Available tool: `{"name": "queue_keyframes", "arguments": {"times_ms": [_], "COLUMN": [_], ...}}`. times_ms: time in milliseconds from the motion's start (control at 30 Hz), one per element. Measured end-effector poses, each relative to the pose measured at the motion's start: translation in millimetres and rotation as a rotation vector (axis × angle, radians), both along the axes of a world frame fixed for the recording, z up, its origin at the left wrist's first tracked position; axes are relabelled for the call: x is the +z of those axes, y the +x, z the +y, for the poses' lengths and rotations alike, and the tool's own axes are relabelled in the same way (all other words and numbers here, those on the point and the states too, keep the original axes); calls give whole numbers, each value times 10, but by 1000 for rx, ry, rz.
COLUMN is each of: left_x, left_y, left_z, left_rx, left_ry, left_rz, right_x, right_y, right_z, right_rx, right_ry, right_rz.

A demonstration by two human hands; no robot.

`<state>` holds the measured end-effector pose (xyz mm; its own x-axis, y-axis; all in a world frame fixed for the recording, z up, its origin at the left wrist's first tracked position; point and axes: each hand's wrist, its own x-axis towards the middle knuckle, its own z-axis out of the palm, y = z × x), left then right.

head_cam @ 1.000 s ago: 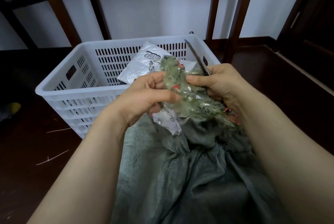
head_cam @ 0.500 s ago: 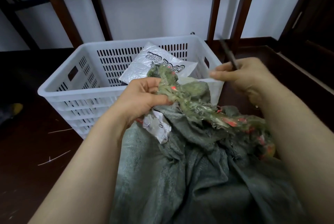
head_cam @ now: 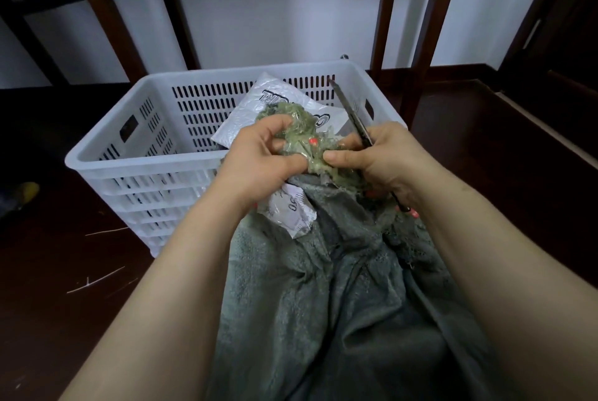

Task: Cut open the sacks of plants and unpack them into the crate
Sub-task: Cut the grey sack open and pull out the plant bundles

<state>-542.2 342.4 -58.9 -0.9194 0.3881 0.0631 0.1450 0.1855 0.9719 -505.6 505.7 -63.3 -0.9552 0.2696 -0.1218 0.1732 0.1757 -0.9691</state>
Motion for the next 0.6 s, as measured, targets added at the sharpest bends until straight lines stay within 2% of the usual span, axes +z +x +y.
{"name": "queue_keyframes", "arguments": {"times_ms": [133,200,300,433,533,600], "left_x": [-18,-9,-13,5,-37,-73], "left_y": [-31,-9,5,16,27,44], "left_z": [10,-11,-69,-145,-61,-29], "left_rx": [22,-60,-121,-141,-83,-34], "left_ry": [-89,-178,-249,-239,-326,-306], "left_rz": [-26,-34,-72,-142,-88,-64], "right_x": [-55,-78,-66,-109,-159,-189], "right_y": [-52,-80,-48,-60,-128,-146], "right_z": [-18,107,403,472,414,367], "right_rx": [-87,-237,-427,-379,-301,-280], "right_ry": [-22,-40,-189,-157,-159,-141], "right_rz": [77,124,153,130,104,80]}}
